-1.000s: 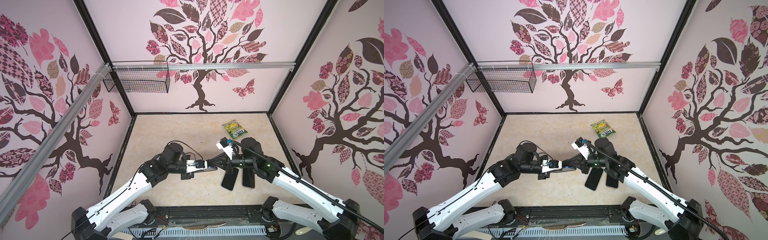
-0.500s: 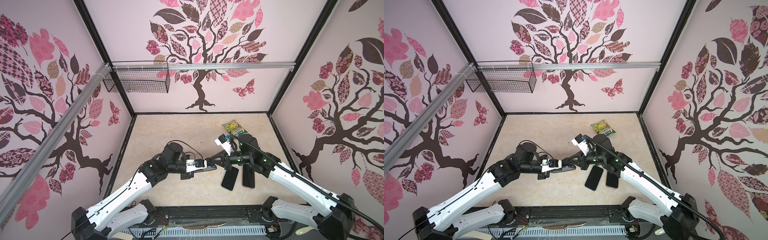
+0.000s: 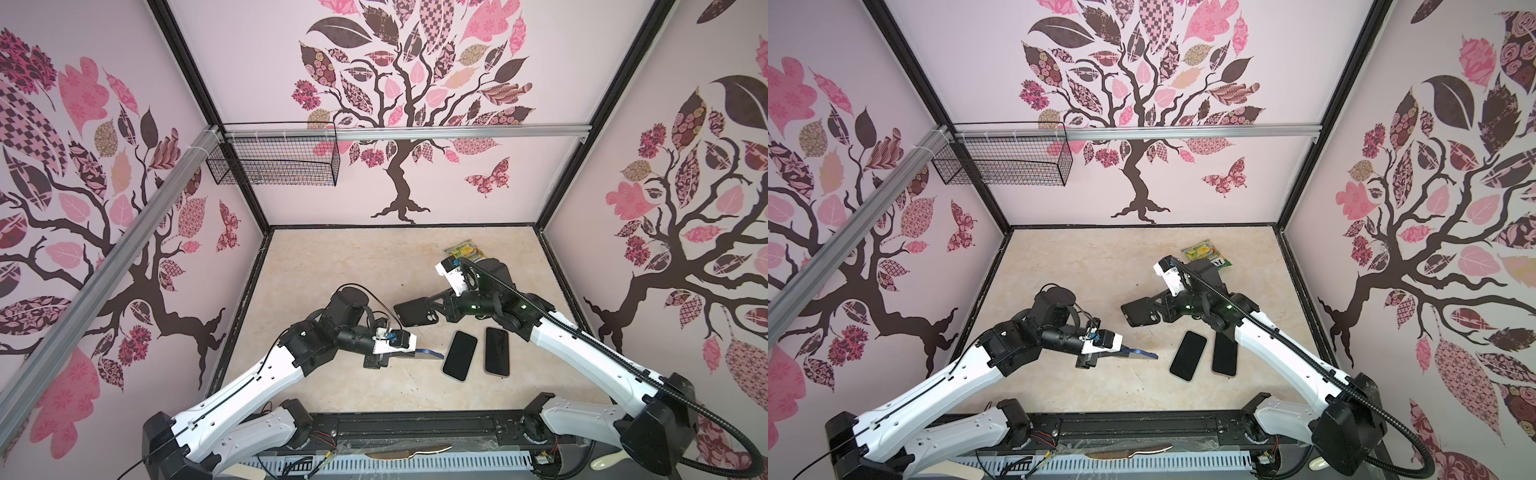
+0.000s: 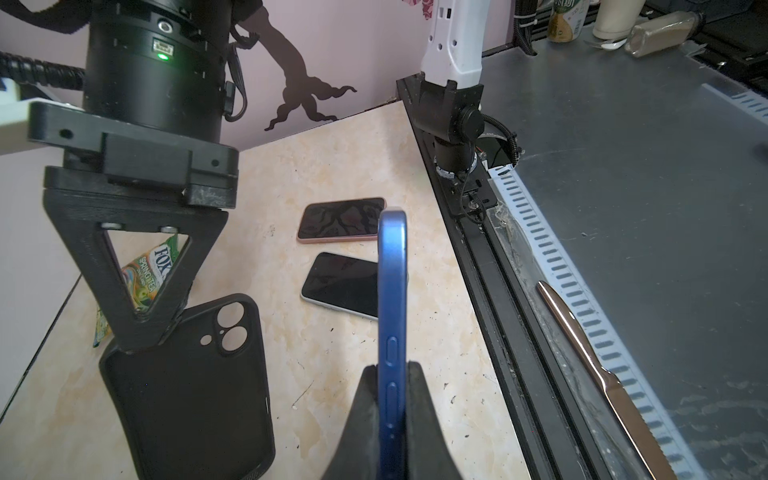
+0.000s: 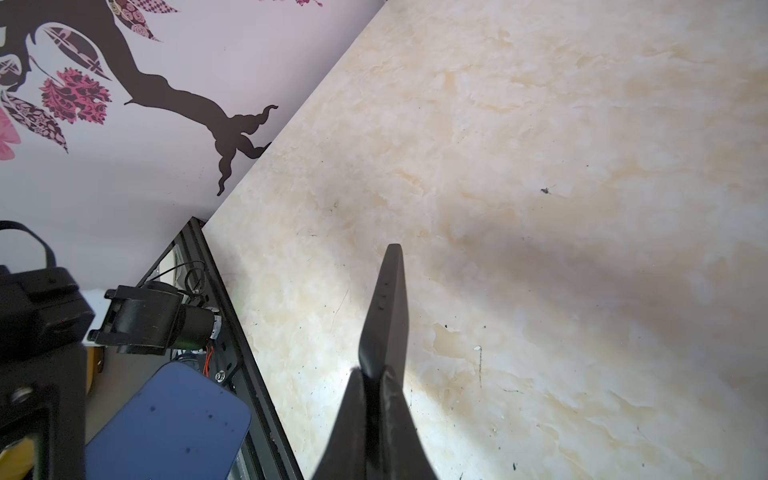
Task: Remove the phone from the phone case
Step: 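Pull the right gripper away with the black case while the left holds the phone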
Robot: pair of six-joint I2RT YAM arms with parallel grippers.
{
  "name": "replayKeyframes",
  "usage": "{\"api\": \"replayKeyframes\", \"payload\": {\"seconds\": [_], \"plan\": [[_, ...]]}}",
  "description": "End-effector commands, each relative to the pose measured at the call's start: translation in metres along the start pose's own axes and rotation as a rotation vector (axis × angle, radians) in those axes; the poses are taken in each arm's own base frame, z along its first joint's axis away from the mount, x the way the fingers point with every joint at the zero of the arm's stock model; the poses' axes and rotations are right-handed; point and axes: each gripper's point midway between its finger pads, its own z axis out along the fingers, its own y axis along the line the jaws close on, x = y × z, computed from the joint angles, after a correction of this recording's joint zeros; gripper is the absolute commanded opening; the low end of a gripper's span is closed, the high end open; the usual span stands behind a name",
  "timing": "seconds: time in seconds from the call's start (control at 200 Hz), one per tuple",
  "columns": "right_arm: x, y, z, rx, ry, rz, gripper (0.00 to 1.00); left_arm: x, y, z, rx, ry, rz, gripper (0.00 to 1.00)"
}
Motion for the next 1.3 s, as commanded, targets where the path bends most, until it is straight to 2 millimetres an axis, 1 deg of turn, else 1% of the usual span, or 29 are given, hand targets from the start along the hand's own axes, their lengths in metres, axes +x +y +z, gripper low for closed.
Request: {"api": "replayKeyframes", "payload": {"seconds": [0.0, 0.095, 0.16, 0.225, 0.285, 0.36, 0.425, 0.51, 0.585, 0.645, 0.695, 0.81, 0.9, 1.01, 1.105, 1.15, 1.21, 1.295], "plan": [[-0.016, -0.001, -0.002, 0.014, -0.020, 0.011, 0.00, -0.036, 0.005, -0.015, -0.025, -0.094, 0.090, 0.00], [-0.015, -0.005, 0.000, 0.027, -0.020, 0.032, 0.00, -0.039, 0.004, -0.018, -0.044, -0.112, 0.086, 0.00], [-0.014, -0.011, -0.001, 0.049, -0.029, 0.054, 0.00, -0.039, 0.009, -0.021, -0.092, -0.114, 0.072, 0.00], [-0.014, -0.017, -0.002, 0.065, -0.048, 0.065, 0.00, -0.038, 0.022, -0.027, -0.177, -0.130, 0.014, 0.00], [-0.014, -0.018, -0.005, 0.058, -0.071, 0.054, 0.00, -0.037, 0.036, -0.037, -0.240, -0.174, -0.077, 0.00], [-0.013, -0.022, -0.009, 0.081, -0.103, 0.061, 0.00, -0.036, 0.053, -0.051, -0.282, -0.240, -0.213, 0.00], [-0.009, -0.023, -0.012, 0.091, -0.113, 0.059, 0.00, -0.031, 0.062, -0.056, -0.298, -0.262, -0.309, 0.00], [-0.004, -0.024, -0.017, 0.096, -0.143, 0.059, 0.00, -0.018, 0.073, -0.056, -0.324, -0.257, -0.438, 0.00], [0.000, -0.033, -0.021, 0.141, -0.178, 0.076, 0.00, -0.004, 0.083, -0.054, -0.360, -0.239, -0.551, 0.00], [0.003, -0.036, -0.023, 0.158, -0.184, 0.071, 0.00, 0.006, 0.087, -0.051, -0.382, -0.225, -0.627, 0.00], [0.005, -0.035, -0.023, 0.151, -0.178, 0.067, 0.00, 0.013, 0.091, -0.050, -0.402, -0.219, -0.685, 0.00], [0.009, -0.030, -0.022, 0.116, -0.183, 0.064, 0.00, 0.035, 0.099, -0.049, -0.470, -0.179, -0.836, 0.00], [0.012, -0.030, -0.022, 0.107, -0.198, 0.062, 0.00, 0.059, 0.105, -0.052, -0.558, -0.107, -0.981, 0.00], [0.015, -0.032, -0.020, 0.106, -0.199, 0.074, 0.00, 0.085, 0.106, -0.052, -0.620, -0.003, -1.112, 0.00], [0.016, -0.036, -0.018, 0.119, -0.192, 0.113, 0.00, 0.095, 0.106, -0.051, -0.643, 0.026, -1.199, 0.00], [0.018, -0.040, -0.017, 0.137, -0.189, 0.150, 0.00, 0.101, 0.105, -0.051, -0.652, 0.055, -1.234, 0.00], [0.018, -0.041, -0.015, 0.137, -0.181, 0.162, 0.00, 0.107, 0.104, -0.051, -0.658, 0.095, -1.264, 0.00], [0.021, -0.044, -0.011, 0.154, -0.136, 0.180, 0.00, 0.119, 0.101, -0.050, -0.677, 0.160, -1.317, 0.00]]}}
